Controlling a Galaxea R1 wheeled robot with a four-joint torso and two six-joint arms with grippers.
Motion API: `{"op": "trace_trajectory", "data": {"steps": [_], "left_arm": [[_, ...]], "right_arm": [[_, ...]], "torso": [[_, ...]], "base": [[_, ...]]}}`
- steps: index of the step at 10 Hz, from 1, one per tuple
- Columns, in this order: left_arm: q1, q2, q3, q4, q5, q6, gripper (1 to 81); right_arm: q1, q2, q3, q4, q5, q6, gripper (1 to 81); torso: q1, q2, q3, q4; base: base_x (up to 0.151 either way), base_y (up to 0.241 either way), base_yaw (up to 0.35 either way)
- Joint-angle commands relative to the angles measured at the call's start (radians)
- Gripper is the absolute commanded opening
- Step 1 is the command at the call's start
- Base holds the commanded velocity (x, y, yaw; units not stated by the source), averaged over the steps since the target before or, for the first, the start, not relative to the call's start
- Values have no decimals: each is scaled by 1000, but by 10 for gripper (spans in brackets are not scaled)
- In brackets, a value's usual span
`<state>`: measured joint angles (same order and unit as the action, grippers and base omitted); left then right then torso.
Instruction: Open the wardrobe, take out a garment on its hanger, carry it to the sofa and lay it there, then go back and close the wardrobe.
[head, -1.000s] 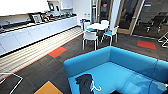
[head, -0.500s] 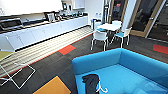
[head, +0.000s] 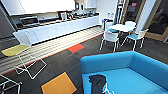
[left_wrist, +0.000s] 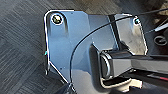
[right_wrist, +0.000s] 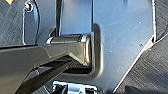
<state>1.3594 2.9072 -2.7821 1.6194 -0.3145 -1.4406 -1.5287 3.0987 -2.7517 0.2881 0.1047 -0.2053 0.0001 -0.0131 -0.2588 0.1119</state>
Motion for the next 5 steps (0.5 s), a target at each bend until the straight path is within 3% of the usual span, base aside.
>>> {"op": "trace_trajectory", "data": {"steps": [1,5], "left_arm": [[-30,-20,-11,14,35,5,811],[-21,-19,-11,22,37,6,811]], "right_arm": [[17,25,14,-6,-79,-8,811],[17,24,14,-7,-79,-8,811]], "torso": [[0,0,0,0],[0,0,0,0]], "base": [[0,0,296],[0,0,296]]}}
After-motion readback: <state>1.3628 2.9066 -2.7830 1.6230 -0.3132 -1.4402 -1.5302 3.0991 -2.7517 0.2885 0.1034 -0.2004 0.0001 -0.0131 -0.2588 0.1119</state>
